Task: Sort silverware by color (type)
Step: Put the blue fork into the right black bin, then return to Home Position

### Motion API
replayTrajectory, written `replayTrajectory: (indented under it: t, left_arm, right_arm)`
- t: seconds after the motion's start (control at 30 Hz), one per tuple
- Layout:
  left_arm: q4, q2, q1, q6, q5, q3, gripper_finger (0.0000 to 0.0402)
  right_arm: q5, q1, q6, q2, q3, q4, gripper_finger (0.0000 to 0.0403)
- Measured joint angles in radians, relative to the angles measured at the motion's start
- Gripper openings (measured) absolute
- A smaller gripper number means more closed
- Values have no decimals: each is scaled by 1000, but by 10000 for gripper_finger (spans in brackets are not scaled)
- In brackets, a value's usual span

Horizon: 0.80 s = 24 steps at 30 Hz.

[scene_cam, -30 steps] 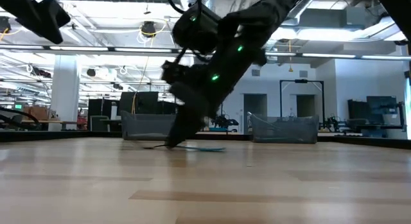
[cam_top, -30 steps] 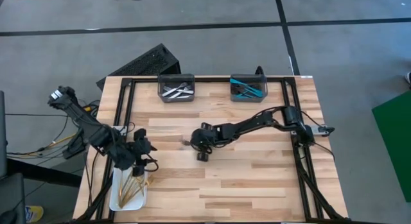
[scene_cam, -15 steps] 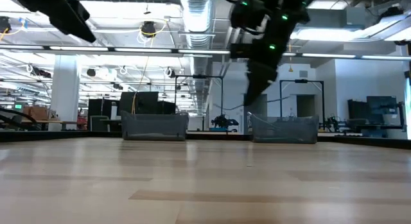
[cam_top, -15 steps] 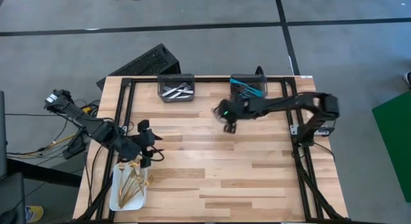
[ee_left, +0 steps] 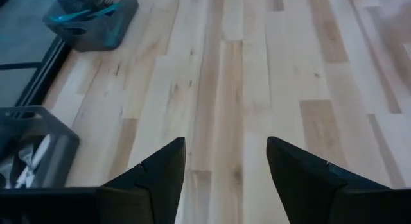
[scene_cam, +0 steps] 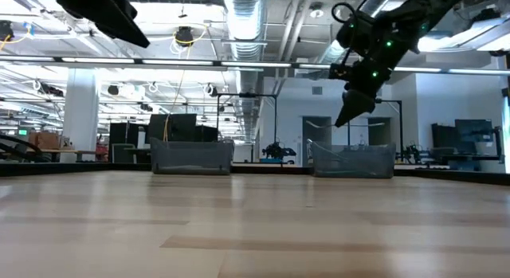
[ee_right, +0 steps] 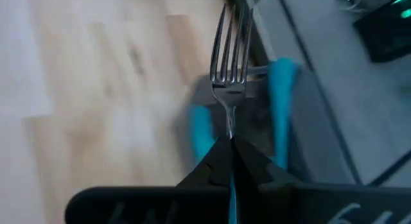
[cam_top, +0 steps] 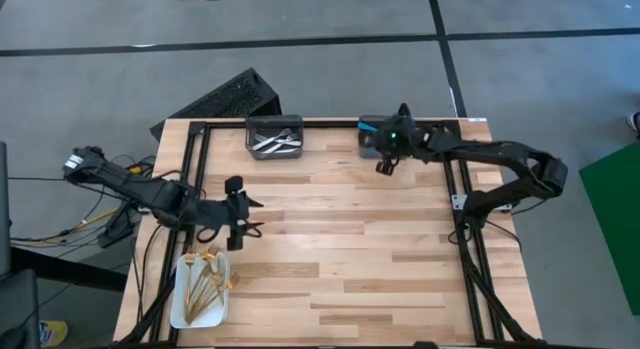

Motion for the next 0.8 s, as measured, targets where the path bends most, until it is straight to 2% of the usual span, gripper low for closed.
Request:
replayTrajectory:
  t: [0.13, 0.23, 0.3, 0.43, 0.53, 0.63, 0.7, 0.77, 0.8]
  left_arm:
    - [22, 0, 63, 28, 20, 0, 206]
    - [60, 1, 93, -14, -60, 0, 206]
    - [75, 0, 97, -29, -119, 0, 206]
    - [92, 0, 90, 1, -136, 0, 206]
    - [104, 0, 91, 4, -189, 0, 206]
    - [127, -8, 88, 9, -230, 0, 206]
    - [186, -27, 73, 8, -251, -1, 206]
    - [312, -61, 36, 39, -264, -24, 205]
    - [398, -82, 18, 81, -264, -50, 205]
  right_arm:
    - [-3, -85, -59, 5, -1, 27, 38]
    - [-3, -142, -84, 20, -1, 27, 74]
    - [-6, -171, -49, 19, -2, 36, 101]
    - [-24, -173, 58, -7, 0, 50, 156]
    - [-52, -150, 147, -40, 0, 51, 180]
    - [-176, -116, 254, -90, 0, 53, 185]
    - [-322, -79, 391, -123, -7, 116, 181]
    - [-475, -15, 506, -172, -67, 305, 174]
    - [-513, 29, 539, -194, -105, 424, 170]
